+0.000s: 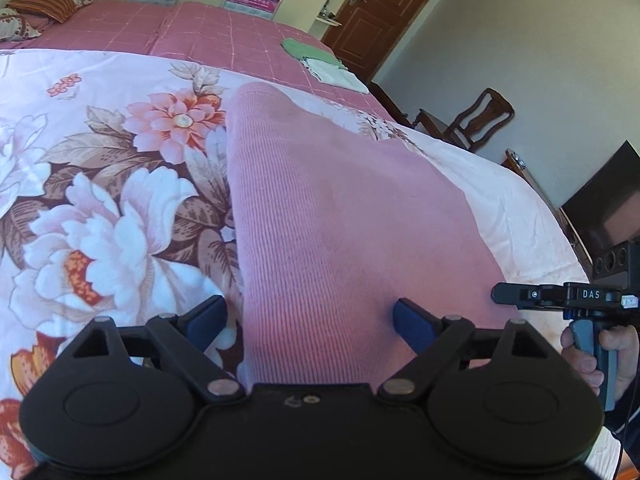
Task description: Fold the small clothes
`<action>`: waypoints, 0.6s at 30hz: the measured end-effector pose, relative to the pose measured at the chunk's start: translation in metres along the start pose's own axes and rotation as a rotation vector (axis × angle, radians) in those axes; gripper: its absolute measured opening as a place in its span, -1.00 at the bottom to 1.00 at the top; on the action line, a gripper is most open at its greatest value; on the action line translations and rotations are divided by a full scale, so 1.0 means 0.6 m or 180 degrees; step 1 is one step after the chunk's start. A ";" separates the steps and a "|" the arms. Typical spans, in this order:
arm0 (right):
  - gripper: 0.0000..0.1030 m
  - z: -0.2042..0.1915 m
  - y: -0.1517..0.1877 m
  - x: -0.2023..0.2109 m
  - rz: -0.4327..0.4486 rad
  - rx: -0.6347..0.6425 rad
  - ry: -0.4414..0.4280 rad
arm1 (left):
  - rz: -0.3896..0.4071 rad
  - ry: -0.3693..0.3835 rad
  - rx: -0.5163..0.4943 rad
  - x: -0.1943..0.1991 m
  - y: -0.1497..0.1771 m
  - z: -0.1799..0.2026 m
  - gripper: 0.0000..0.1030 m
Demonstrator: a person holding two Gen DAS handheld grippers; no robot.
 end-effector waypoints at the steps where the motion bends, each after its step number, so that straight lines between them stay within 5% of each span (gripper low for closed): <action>1: 0.14 0.001 -0.003 -0.002 -0.0028 0.0016 -0.0053 | -0.0027 0.0029 -0.0009 -0.002 -0.003 0.001 0.63; 8: 0.14 0.013 0.005 0.003 -0.0125 0.0022 -0.0470 | -0.0166 0.0179 0.0035 0.000 -0.005 -0.007 0.43; 10: -0.13 0.017 0.003 -0.005 -0.0107 0.0005 -0.0415 | -0.0164 0.0202 0.0084 -0.003 -0.006 -0.011 0.43; 15: -0.16 0.000 -0.004 -0.035 -0.0083 0.0095 -0.0397 | -0.0156 0.0157 0.0120 -0.008 -0.009 -0.003 0.42; 18: -0.44 -0.020 0.004 -0.038 0.0000 0.0282 -0.0180 | -0.0101 0.0016 -0.0063 -0.005 -0.010 0.019 0.19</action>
Point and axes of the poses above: each gripper's, at about its wrist camera, not at the fingertips, and x roughly against the way its jaws point, z to its right, y to its underside, the point moved 2 cm from there along -x, roughly the way its jaws point, and after that the axes turned 5 degrees about z, right-handed, at the moved point
